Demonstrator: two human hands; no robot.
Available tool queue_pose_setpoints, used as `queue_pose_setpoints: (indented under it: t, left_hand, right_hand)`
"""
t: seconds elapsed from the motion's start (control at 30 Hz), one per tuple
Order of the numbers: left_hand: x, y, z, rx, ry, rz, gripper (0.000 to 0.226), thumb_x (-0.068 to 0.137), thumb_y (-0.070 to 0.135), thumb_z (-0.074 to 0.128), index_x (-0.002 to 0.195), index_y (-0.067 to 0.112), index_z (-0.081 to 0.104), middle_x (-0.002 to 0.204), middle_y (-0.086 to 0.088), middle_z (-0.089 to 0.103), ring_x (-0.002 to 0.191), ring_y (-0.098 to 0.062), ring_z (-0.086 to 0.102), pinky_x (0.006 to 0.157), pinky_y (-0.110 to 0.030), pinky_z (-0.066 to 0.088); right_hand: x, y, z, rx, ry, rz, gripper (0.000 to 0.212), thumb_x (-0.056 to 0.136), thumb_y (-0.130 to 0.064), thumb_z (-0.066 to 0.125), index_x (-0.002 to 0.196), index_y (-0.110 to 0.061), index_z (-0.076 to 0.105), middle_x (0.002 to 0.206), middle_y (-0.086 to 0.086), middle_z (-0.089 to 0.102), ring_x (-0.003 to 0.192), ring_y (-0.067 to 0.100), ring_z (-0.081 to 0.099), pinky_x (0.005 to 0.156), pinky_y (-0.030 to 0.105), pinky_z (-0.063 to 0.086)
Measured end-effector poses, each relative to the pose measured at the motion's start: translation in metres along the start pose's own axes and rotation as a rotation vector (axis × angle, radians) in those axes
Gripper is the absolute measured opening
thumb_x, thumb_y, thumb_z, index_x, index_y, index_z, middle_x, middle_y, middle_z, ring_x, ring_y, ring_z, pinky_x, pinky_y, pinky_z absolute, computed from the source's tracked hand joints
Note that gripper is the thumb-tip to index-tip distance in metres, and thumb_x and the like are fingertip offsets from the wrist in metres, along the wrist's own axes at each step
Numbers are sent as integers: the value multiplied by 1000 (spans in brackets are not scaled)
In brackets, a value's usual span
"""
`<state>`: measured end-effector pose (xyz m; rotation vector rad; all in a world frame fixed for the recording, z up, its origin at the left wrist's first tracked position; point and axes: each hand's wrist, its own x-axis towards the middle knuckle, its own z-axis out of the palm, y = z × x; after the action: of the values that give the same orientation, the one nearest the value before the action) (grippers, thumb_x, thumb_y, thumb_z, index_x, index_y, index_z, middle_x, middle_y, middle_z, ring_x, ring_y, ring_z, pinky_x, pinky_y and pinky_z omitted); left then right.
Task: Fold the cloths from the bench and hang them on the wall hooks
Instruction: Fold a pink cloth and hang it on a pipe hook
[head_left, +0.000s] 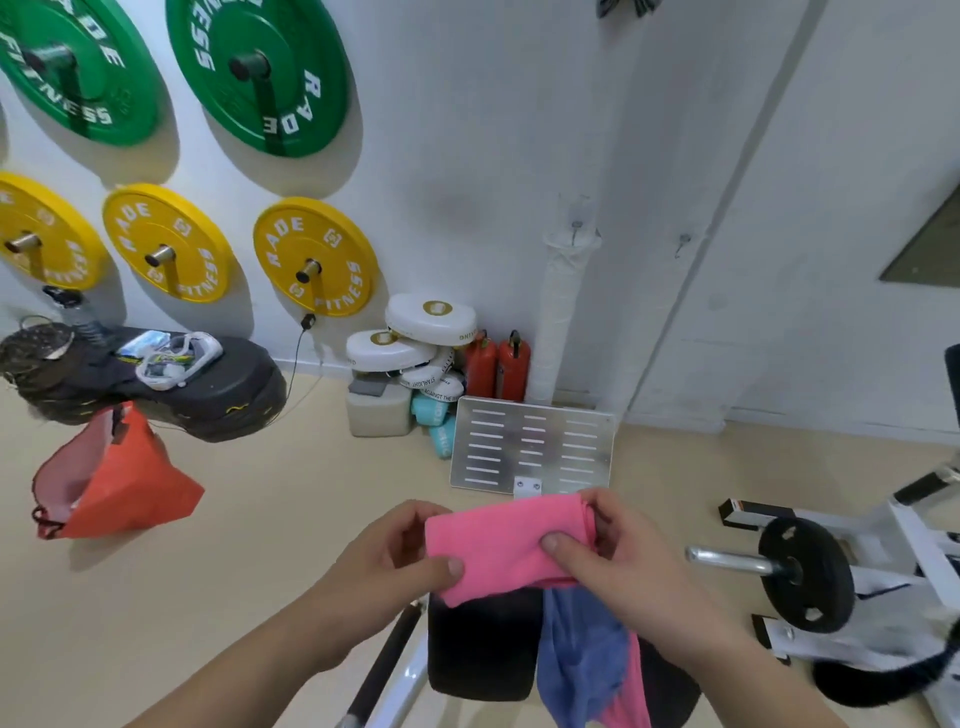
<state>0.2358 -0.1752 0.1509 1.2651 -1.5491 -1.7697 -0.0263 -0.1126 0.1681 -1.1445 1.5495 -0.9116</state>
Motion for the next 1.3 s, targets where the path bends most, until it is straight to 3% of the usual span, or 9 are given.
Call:
queue_pose_setpoints:
  t: [0.07,0.2,0.3,0.37,0.53,0.7,1.0,1.2,1.3]
  left_hand:
    - [-2,7,-20,-47,45,31,37,74,13,77,110,20,70,108,-15,72,94,-23,68,80,-31,56]
    - [1,21,-76,-77,205,69,37,70,10,74,102,29,73,103,-19,72,82,-22,64,75,-34,56]
    - [11,31,-137,-81,302,76,41,69,14,71,108,27,72,101,-11,76,78,-19,69,74,-33,55]
    - [24,37,-184,-97,342,90,42,70,16,74,111,27,73,100,-5,78,79,-21,73,75,-34,59]
    - [73,52,-314,-106,350,130,29,90,3,73,110,23,70,92,-7,79,72,-25,74,78,-41,61]
    - [120,88,-407,-95,303,136,23,92,6,71,110,20,71,76,-6,73,58,-12,67,62,-25,55]
    - [254,164,-405,-55,54,156,22,94,14,70,114,22,70,81,-7,77,67,-19,72,74,-42,64]
    - [352,229,-340,-69,-107,141,28,84,23,77,111,27,71,101,-13,75,96,-37,74,81,-55,63]
    - [407,266,-313,-54,-140,166,37,78,23,77,114,24,69,105,-16,73,100,-44,71,80,-58,63]
  right_hand:
    - [12,-13,15,96,37,11,29,87,-13,79,112,-22,67,110,3,77,102,18,74,91,39,61]
    - [49,-49,56,202,-12,21,32,91,-9,74,117,-24,64,114,-1,76,93,15,76,61,17,57]
    - [91,-78,104,194,-29,-18,36,94,-2,68,119,-28,63,111,3,77,90,15,76,69,21,58]
    - [124,-100,142,192,23,-64,36,94,-1,67,116,-28,63,105,7,78,81,12,74,63,20,56]
    - [211,-153,240,205,177,-142,32,94,-6,70,115,-30,65,96,8,77,83,28,76,80,46,62]
    - [279,-214,287,237,233,-139,30,94,-3,68,115,-23,67,96,20,72,73,24,72,72,52,62]
    - [336,-262,225,285,446,-78,21,97,-20,69,111,-36,70,113,17,66,87,28,74,69,56,64]
    - [381,-275,128,285,570,-58,25,97,-18,67,120,-28,64,115,24,64,74,25,72,65,46,63]
    - [419,-285,70,291,604,-56,22,96,-18,69,116,-26,65,112,24,65,73,27,71,68,52,64]
